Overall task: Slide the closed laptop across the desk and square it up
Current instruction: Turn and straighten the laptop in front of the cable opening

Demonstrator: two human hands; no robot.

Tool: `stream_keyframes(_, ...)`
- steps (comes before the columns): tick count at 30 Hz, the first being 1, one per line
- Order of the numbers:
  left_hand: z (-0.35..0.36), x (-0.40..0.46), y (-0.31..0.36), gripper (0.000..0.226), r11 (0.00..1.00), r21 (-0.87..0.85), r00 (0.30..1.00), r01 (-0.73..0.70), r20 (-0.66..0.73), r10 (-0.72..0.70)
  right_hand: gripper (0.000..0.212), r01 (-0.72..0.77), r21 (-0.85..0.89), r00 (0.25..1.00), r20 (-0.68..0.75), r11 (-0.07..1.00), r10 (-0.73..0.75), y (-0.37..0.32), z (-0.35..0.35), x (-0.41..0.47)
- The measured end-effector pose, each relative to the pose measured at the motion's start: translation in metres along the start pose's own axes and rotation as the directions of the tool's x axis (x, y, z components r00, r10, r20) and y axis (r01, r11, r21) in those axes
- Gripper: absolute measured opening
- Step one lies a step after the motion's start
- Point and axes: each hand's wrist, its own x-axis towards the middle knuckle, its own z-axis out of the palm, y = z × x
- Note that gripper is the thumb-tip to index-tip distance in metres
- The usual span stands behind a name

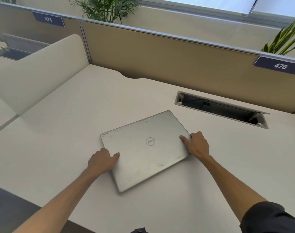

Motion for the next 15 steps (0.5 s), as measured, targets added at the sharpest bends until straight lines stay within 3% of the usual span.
stream_keyframes(8,-0.005,-0.009,0.004,0.056,0.996,0.09,0.994,0.0,-0.105,0.01,0.06,0.007,-0.098,1.0,0.003,0.995,-0.007,-0.004,-0.005,0.005)
stream_keyframes(11,-0.004,-0.014,0.01,0.054,1.0,0.007,0.994,0.008,-0.108,-0.007,0.061,0.019,-0.111,1.0,-0.004,0.994,-0.019,-0.011,-0.006,0.007)
stream_keyframes(15,0.003,-0.02,0.018,0.08,0.973,-0.222,0.997,0.069,-0.002,-0.071,0.056,0.01,-0.052,1.0,0.018,0.999,-0.009,-0.015,-0.008,0.009)
